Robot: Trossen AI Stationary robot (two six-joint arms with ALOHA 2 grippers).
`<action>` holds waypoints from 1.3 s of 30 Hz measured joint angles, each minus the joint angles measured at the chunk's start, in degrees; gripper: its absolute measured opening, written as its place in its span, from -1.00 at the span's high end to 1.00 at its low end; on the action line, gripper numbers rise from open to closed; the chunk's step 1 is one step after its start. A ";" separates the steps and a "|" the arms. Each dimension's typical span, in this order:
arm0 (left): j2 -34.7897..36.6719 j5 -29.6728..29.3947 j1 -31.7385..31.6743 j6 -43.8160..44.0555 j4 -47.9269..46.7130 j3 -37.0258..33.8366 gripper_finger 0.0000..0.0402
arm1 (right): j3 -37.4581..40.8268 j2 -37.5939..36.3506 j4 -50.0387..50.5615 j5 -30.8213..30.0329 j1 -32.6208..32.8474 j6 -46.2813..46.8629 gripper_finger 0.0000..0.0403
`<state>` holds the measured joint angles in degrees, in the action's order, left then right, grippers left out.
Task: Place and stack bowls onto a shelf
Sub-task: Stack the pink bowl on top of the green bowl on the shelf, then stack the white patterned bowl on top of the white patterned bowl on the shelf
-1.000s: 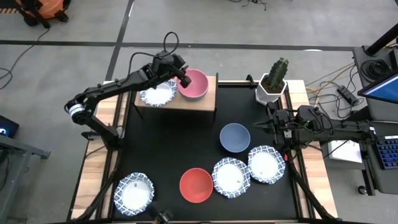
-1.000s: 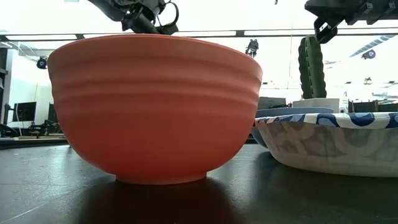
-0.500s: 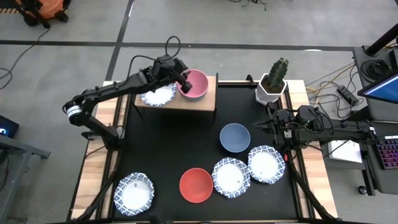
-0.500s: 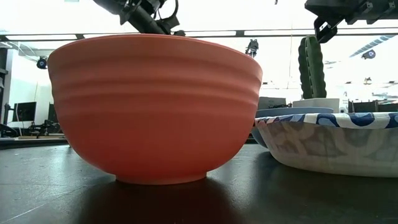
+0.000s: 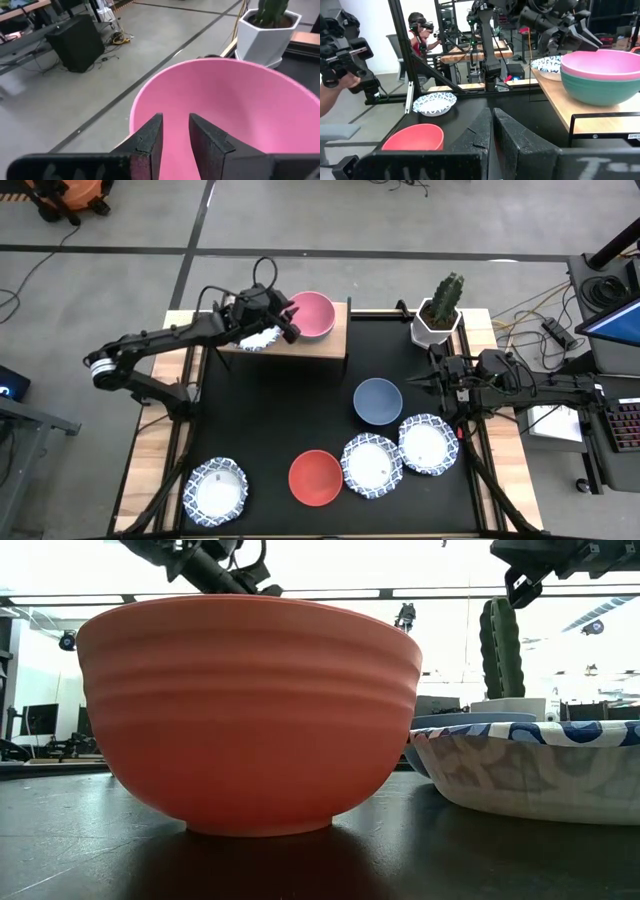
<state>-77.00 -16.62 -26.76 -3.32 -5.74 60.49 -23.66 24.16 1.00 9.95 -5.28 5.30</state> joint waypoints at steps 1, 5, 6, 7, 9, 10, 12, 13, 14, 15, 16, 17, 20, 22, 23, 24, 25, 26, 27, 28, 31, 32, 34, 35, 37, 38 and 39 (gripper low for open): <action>0.20 -0.02 -0.02 0.19 -0.02 -0.31 0.62 | 0.00 0.00 0.00 -0.01 0.00 0.00 0.95; 0.25 0.00 0.02 0.93 -0.24 -0.70 0.62 | 0.00 0.00 -0.20 0.00 0.00 0.19 0.95; 0.23 0.00 0.06 1.01 -0.26 -0.81 0.62 | 0.00 0.00 -0.42 -0.01 0.00 0.54 0.95; 0.23 0.00 0.11 1.08 -0.25 -0.83 0.62 | 0.00 0.00 -0.51 -0.01 0.00 0.68 0.95; 0.23 -0.09 0.11 1.08 -0.21 -0.85 0.62 | 0.00 0.00 -0.53 -0.01 -0.02 0.68 0.95; 0.23 -0.47 0.11 1.12 -0.21 -0.92 0.62 | 0.00 0.00 -0.55 0.00 0.00 0.68 0.95; 0.23 -0.87 0.11 1.61 -0.24 -1.32 0.62 | 0.00 0.00 -0.97 0.00 0.00 0.68 0.95; 0.22 -0.87 0.11 1.99 -0.23 -1.59 0.62 | 0.00 0.00 -1.26 0.01 0.00 0.68 0.95; 0.21 -0.87 0.11 2.35 -0.23 -1.81 0.62 | 0.00 -0.01 -1.44 -0.01 0.00 0.65 0.95; 0.21 -0.88 0.12 2.56 -0.07 -2.04 0.62 | 0.00 0.00 -1.49 0.01 0.00 0.63 0.95; 0.21 -0.92 0.15 2.80 0.07 -2.22 0.62 | 0.00 0.00 -1.51 0.01 0.00 0.61 0.95; 0.21 -0.92 0.15 2.99 0.16 -2.36 0.62 | 0.00 0.00 -1.51 -0.01 0.00 0.51 0.95; 0.21 -0.94 0.40 3.24 0.20 -2.45 0.62 | 0.00 0.00 -1.51 0.01 0.00 0.03 0.95; 0.49 -0.92 0.94 3.24 0.15 -2.05 0.62 | 0.00 0.00 -1.51 0.01 0.00 -0.13 0.95; 0.86 -0.92 1.40 3.24 0.00 -1.76 0.62 | 0.00 0.00 -1.51 0.03 0.00 -0.30 0.95; 1.38 -0.92 2.07 3.22 -0.03 -1.43 0.62 | 0.00 0.00 -1.51 0.03 0.00 -0.45 0.95; 2.09 -0.92 2.80 3.23 0.06 -1.25 0.62 | 0.00 0.00 -1.51 0.05 0.00 -0.66 0.95; 2.81 -0.92 3.69 3.24 0.05 -1.24 0.62 | 0.00 0.00 -1.49 0.07 0.00 -0.92 0.95; 3.52 -0.92 4.78 3.24 -0.13 -1.24 0.62 | 0.00 0.00 -1.49 0.06 0.00 -1.22 0.95; 4.22 -0.92 6.05 3.35 -0.65 -1.24 0.62 | 0.00 0.00 -1.49 0.05 0.00 -1.45 0.95; 6.54 -0.86 10.60 4.22 -3.06 -1.33 0.62 | 0.00 0.00 -1.27 0.05 0.00 -1.51 0.95; 7.26 -0.87 12.32 4.44 -3.86 -1.33 0.62 | 0.00 0.00 -1.25 0.07 0.00 -1.57 0.95; 8.31 -0.87 16.23 4.79 -6.04 -1.33 0.62 | 0.00 0.00 -1.25 0.10 0.00 -1.92 0.95; 8.61 -0.85 18.21 5.22 -6.98 -1.33 0.62 | 0.00 0.00 -1.25 0.22 0.00 -2.31 0.95; 8.82 -0.81 22.24 6.60 -8.84 -1.35 0.62 | 0.00 0.00 -1.24 0.42 -0.01 -3.01 0.95; 8.86 -0.81 24.08 7.43 -9.59 -1.35 0.62 | 0.00 0.00 -1.25 0.48 0.00 -3.31 0.95; 8.90 -0.80 25.90 8.45 -10.37 -1.35 0.62 | 0.00 0.00 -1.25 0.49 0.00 -3.55 0.95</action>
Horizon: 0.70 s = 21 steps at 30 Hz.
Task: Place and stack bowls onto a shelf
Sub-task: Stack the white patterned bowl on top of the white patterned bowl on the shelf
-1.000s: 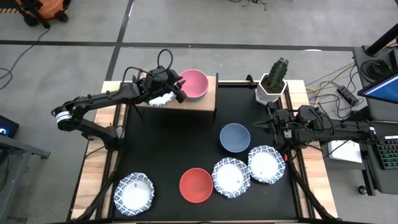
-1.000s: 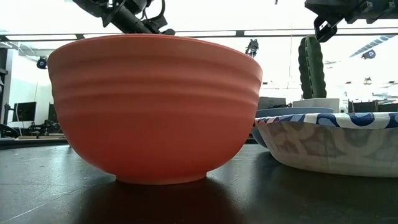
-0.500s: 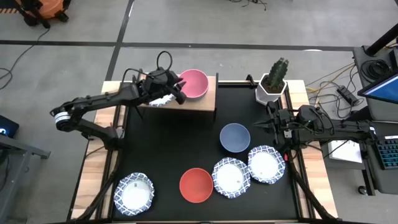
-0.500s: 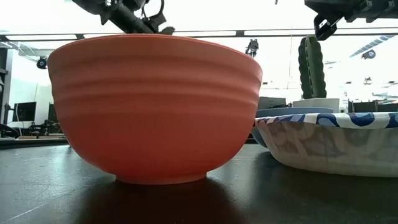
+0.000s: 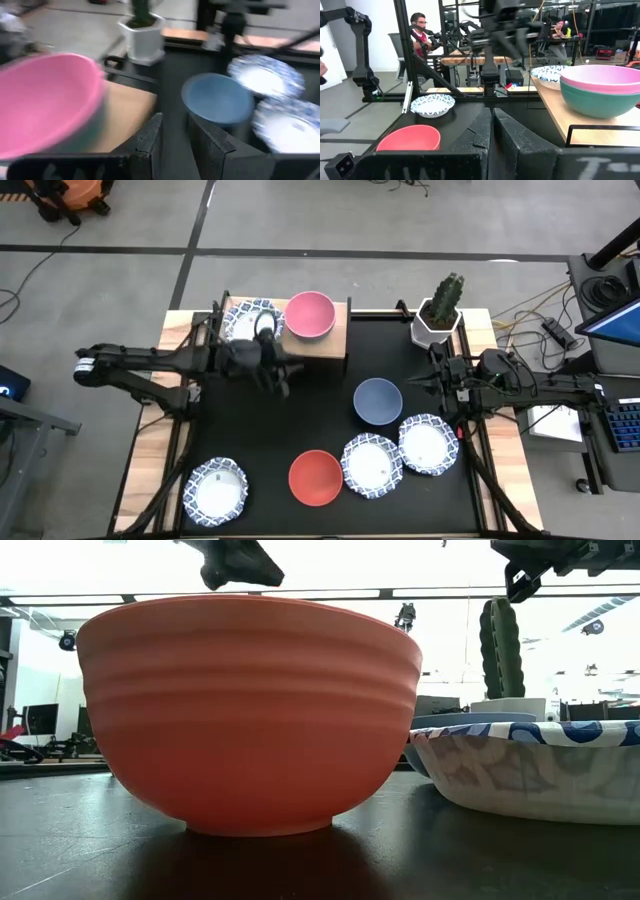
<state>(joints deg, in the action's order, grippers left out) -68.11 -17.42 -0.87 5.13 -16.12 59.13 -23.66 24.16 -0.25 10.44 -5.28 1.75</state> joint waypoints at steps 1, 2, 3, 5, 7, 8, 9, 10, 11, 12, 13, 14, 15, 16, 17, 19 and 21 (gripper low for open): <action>0.00 0.01 1.58 1.37 -1.19 0.00 0.62 | 0.00 0.00 0.00 0.00 0.00 -0.25 0.95; -0.08 0.02 3.05 3.12 -2.51 0.00 0.62 | 0.00 0.00 0.01 0.00 0.00 -0.32 0.95; -0.17 0.01 4.47 4.95 -4.03 0.00 0.62 | 0.00 0.00 0.00 0.02 0.00 -0.32 0.95; -0.40 -0.01 6.93 8.81 -8.24 -0.02 0.62 | 0.00 0.00 0.00 0.00 0.00 -0.28 0.95; -0.57 0.03 9.06 12.86 -12.18 -0.02 0.62 | 0.00 0.00 0.00 0.01 0.00 0.16 0.95; -0.58 0.08 9.96 14.87 -14.14 -0.02 0.62 | 0.00 0.00 0.01 0.01 0.00 0.56 0.95; -0.62 0.06 10.86 16.84 -15.78 -0.02 0.62 | 0.00 0.00 0.00 0.00 -0.01 1.10 0.95; -0.81 0.05 11.62 18.76 -17.01 -0.02 0.62 | 0.00 0.00 -0.01 0.00 0.00 1.34 0.95; -0.87 0.07 12.32 20.47 -18.03 -0.02 0.62 | 0.00 0.00 -0.02 0.01 0.00 1.15 0.95; -0.95 0.38 13.07 21.93 -19.22 -0.04 0.62 | 0.00 0.00 -0.02 0.00 0.00 0.50 0.95; -1.14 1.01 13.70 23.14 -19.92 -0.09 0.62 | 0.00 0.00 -0.02 -0.02 0.00 0.12 0.95; -1.31 1.98 14.15 24.16 -19.96 -0.09 0.62 | 0.00 0.00 -0.02 -0.02 0.00 -0.45 0.95; -1.59 2.80 14.65 25.17 -19.99 -0.09 0.62 | 0.00 0.00 -0.02 0.00 0.00 -1.21 0.95; -1.96 3.61 15.17 26.19 -20.02 -0.10 0.62 | 0.00 0.00 -0.02 -0.01 0.00 -1.73 0.95; -2.42 4.03 15.66 27.27 -20.02 -0.13 0.62 | 0.00 0.00 -0.02 -0.04 0.00 -2.34 0.95; -3.53 4.82 16.58 29.42 -19.88 -0.13 0.62 | 0.00 0.00 -0.02 -0.01 0.00 -2.86 0.95; -4.86 4.99 17.48 31.48 -19.87 -0.13 0.62 | 0.00 0.00 -0.02 -0.04 -0.02 -3.44 0.95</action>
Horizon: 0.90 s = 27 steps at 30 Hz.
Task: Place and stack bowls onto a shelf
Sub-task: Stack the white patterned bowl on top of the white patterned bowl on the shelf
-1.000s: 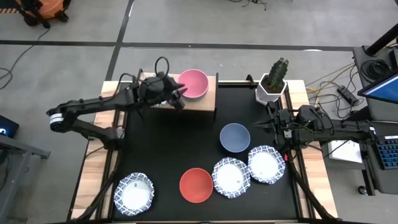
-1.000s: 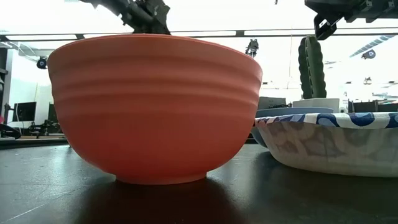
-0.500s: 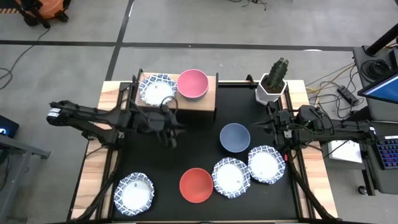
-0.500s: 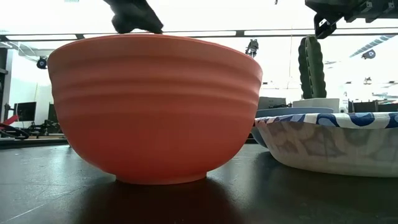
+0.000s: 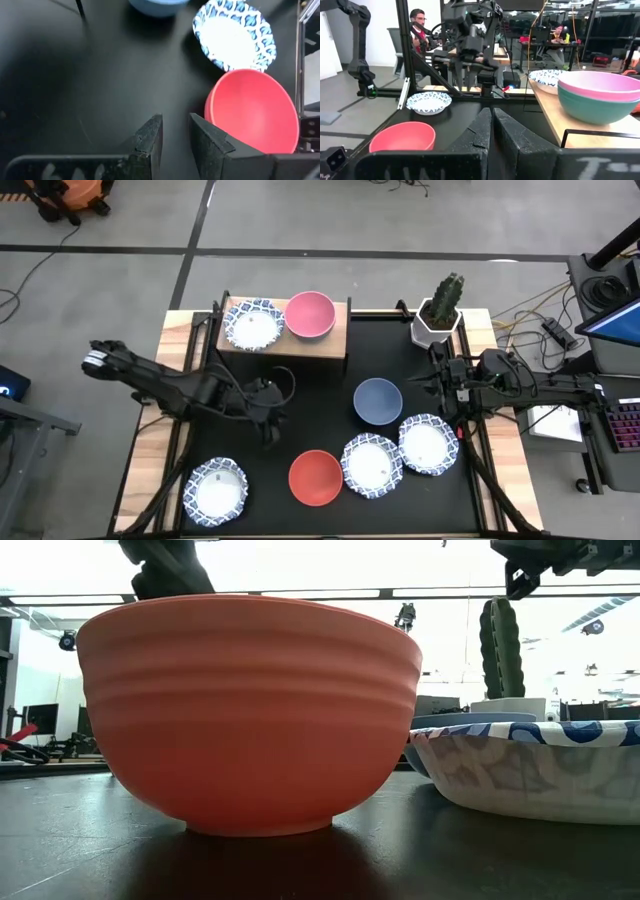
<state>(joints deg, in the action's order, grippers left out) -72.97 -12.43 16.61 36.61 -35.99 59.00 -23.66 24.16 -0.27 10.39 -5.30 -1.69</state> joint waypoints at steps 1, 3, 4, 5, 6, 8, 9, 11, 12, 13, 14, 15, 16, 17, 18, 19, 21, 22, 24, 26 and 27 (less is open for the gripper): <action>-0.69 0.04 0.42 0.90 0.03 0.00 0.62 | 0.00 0.00 -0.04 0.00 0.02 -0.49 0.95; -2.08 0.84 1.13 2.24 0.32 0.00 0.62 | 0.00 0.00 -0.58 -0.03 0.01 -0.89 0.95; -2.76 1.56 1.43 2.77 0.67 0.00 0.62 | 0.00 0.00 -0.85 -0.06 0.01 -1.25 0.95; -3.47 2.34 1.70 3.32 0.94 0.00 0.62 | 0.00 0.00 -1.12 -0.07 0.02 -1.74 0.95; -4.22 3.53 1.90 3.73 1.08 0.03 0.62 | 0.00 0.00 -1.46 -0.07 0.01 -1.97 0.95; -5.70 6.36 2.13 5.39 1.07 0.38 0.62 | 0.00 0.00 -1.79 -0.07 0.02 -1.97 0.95; -6.38 7.88 2.13 6.94 1.11 0.64 0.62 | 0.00 0.00 -1.79 -0.07 0.02 -2.05 0.95; -7.58 11.18 2.13 13.45 1.21 1.36 0.62 | 0.00 0.00 -1.76 -0.09 0.02 -2.88 0.95; -8.24 13.36 2.12 17.31 0.95 1.71 0.62 | 0.00 0.00 -1.76 -0.09 0.02 -3.29 0.95; -8.90 15.74 2.11 20.39 0.56 2.13 0.62 | 0.00 0.00 -1.77 -0.07 0.02 -3.43 0.95; -9.59 18.28 2.18 23.23 0.18 2.72 0.62 | 0.00 0.00 -1.76 -0.08 0.01 -3.41 0.95; -10.15 20.49 2.56 26.20 -0.24 3.42 0.62 | 0.00 0.00 -1.75 -0.07 0.01 -3.41 0.95; -10.66 22.09 3.15 29.10 -1.25 4.38 0.62 | 0.00 0.00 -1.73 -0.07 0.02 -3.46 0.95; -11.20 23.29 3.83 31.44 -2.79 5.42 0.62 | 0.00 0.00 -1.73 -0.07 0.01 -3.47 0.95; -11.77 24.03 4.66 33.23 -4.62 6.52 0.62 | 0.00 0.00 -1.75 -0.07 0.02 -3.49 0.95; -12.42 24.06 5.73 35.07 -6.99 7.79 0.62 | 0.00 0.00 -1.75 -0.07 0.02 -3.81 0.95; -13.61 24.05 7.92 39.03 -12.74 10.23 0.62 | 0.00 -0.02 -1.73 -0.07 0.00 -4.80 0.95; -14.16 24.06 9.09 41.23 -15.72 11.75 0.61 | 0.00 -0.04 -1.73 -0.07 0.02 -4.97 0.95; -15.30 24.08 11.54 45.76 -21.41 14.67 0.58 | 0.00 -0.04 -1.74 -0.08 0.02 -5.32 0.95; -16.45 24.09 13.92 50.05 -25.96 17.04 0.52 | 0.00 0.00 -1.75 -0.07 0.02 -6.42 0.95; -16.92 24.11 15.02 52.27 -27.29 17.82 0.47 | 0.00 0.00 -1.73 -0.07 0.02 -6.99 0.95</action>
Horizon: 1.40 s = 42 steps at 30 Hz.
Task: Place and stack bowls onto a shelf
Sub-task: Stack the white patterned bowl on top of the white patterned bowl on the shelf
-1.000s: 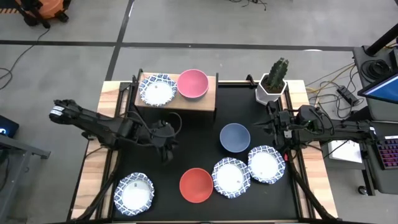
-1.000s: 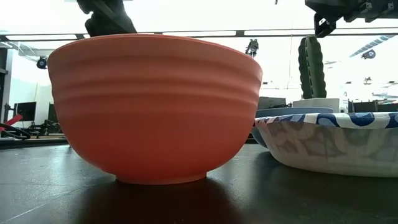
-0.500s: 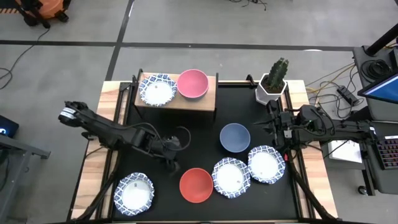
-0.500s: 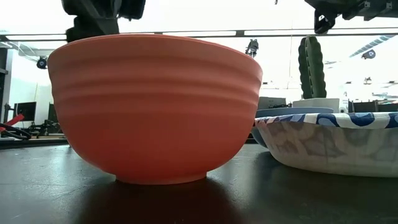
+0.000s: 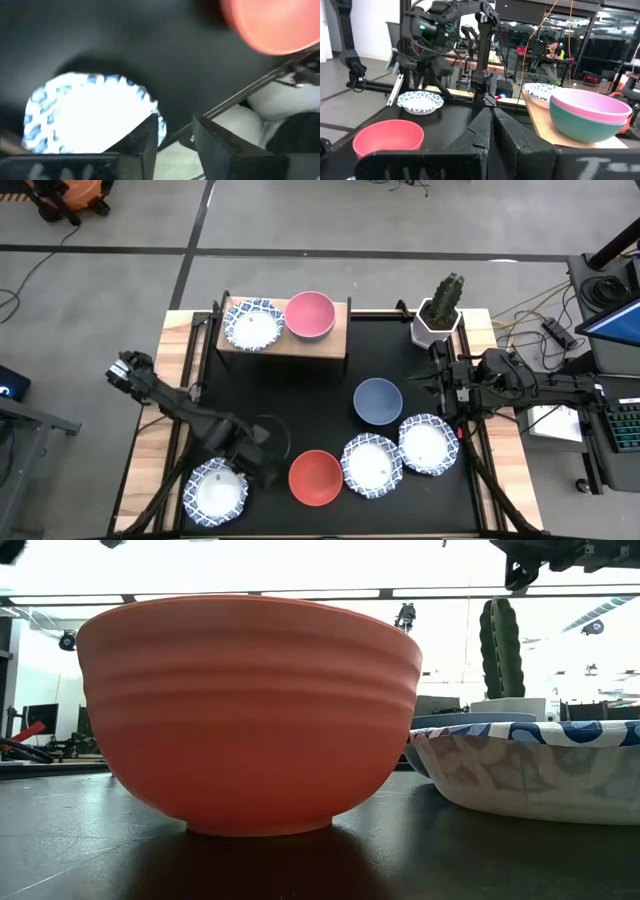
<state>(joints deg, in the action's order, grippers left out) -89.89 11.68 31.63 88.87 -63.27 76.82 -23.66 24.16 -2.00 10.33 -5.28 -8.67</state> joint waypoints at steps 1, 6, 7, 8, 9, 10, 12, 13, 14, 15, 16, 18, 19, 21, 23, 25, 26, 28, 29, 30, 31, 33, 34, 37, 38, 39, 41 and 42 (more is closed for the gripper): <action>-0.40 0.00 0.96 1.84 -0.81 0.42 0.42 | 0.00 0.00 -0.02 -0.04 0.00 -0.49 0.95; -2.89 -0.10 5.42 10.04 -0.37 0.33 0.13 | 0.00 -0.01 -0.50 -0.50 0.00 -1.02 0.95; -3.68 -0.07 6.35 11.65 0.21 0.11 0.08 | 0.00 -0.04 -0.50 -0.63 0.00 -1.02 0.95; -4.51 -0.07 7.25 13.06 1.08 -0.07 0.04 | -0.04 -0.04 -0.46 -1.12 0.00 -1.02 0.95; -5.42 -0.07 8.13 14.27 2.11 -0.16 0.01 | -0.13 -0.02 -0.46 -1.41 0.00 -1.00 0.95; -6.26 -0.04 8.83 15.28 3.41 -0.16 -0.01 | -0.21 -0.02 -0.44 -1.43 0.00 -0.98 0.95; -7.90 -0.11 10.14 17.27 5.88 -0.15 -0.02 | -0.39 -0.02 -0.50 -1.42 -0.01 -1.33 0.95; -8.77 -0.13 10.79 18.46 6.89 -0.16 -0.02 | -0.39 -0.02 -0.50 -1.44 -0.02 -1.47 0.95; -9.71 -0.19 11.39 19.57 7.76 -0.16 -0.02 | -0.43 -0.04 -0.48 -1.44 -0.02 -1.68 0.95; -10.65 -0.25 11.98 20.63 8.26 -0.09 -0.01 | -0.51 -0.03 -0.44 -1.44 -0.02 -1.85 0.95; -11.72 -0.28 12.56 21.31 7.97 0.11 0.00 | -0.66 -0.02 -0.43 -1.44 -0.02 -1.93 0.95; -13.67 -0.19 13.48 21.92 8.10 0.33 0.02 | -1.09 -0.02 -0.46 -1.49 -0.02 -1.98 0.95; -14.45 -0.11 13.73 22.21 8.09 0.35 0.03 | -1.34 -0.02 -0.47 -1.49 -0.02 -2.01 0.95; -15.77 -0.12 14.00 22.64 8.09 0.36 0.06 | -1.63 -0.02 -0.53 -1.49 -0.02 -2.07 0.95; -16.85 -0.14 14.09 22.62 8.19 0.41 0.10 | -1.93 -0.01 -0.44 -1.49 -0.02 -2.07 0.95; -17.68 -0.18 14.09 22.62 8.16 0.41 0.14 | -2.18 0.00 -0.45 -1.49 -0.02 -2.23 0.95; -17.88 -0.24 14.11 22.61 8.16 0.41 0.17 | -2.22 0.00 -0.50 -1.49 -0.02 -2.59 0.95; -18.33 -0.61 14.11 22.65 8.23 0.41 0.22 | -2.23 0.00 -0.44 -1.49 -0.02 -3.07 0.95; -18.62 -0.63 14.19 22.65 8.23 0.41 0.25 | -2.23 0.00 -0.44 -1.49 -0.02 -3.32 0.95; -18.99 -0.63 14.22 22.65 8.22 0.40 0.28 | -2.23 0.00 -0.41 -1.49 -0.02 -3.42 0.95; -19.31 -0.66 14.24 22.65 8.20 0.39 0.31 | -2.23 0.02 -0.46 -1.49 -0.02 -3.45 0.95; -19.83 -0.68 14.35 22.65 8.20 0.39 0.38 | -2.23 0.02 -0.44 -1.49 -0.02 -3.48 0.95; -20.08 -0.68 14.35 22.65 8.19 0.39 0.42 | -2.23 0.02 -0.44 -1.49 -0.02 -3.55 0.95; -20.78 -0.70 14.46 22.65 8.18 0.39 0.56 | -2.23 0.02 -0.44 -1.49 -0.02 -3.58 0.95; -20.78 -0.70 14.45 22.65 8.12 0.39 0.61 | -2.23 0.02 -0.44 -1.49 -0.02 -3.58 0.95; -20.76 -0.70 14.46 22.61 8.07 0.39 0.66 | -2.23 0.02 -0.44 -1.49 -0.01 -3.58 0.95; -20.74 -0.64 14.46 22.12 7.76 0.47 0.77 | -2.23 0.02 -0.44 -1.49 -0.01 -3.58 0.95; -20.74 -0.61 14.46 21.62 7.06 0.88 0.83 | -2.23 0.02 -0.44 -1.49 -0.02 -3.58 0.95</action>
<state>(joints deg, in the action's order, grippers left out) -110.63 11.07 46.09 110.50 -56.21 77.70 -25.89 24.18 -2.44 8.84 -5.30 -12.25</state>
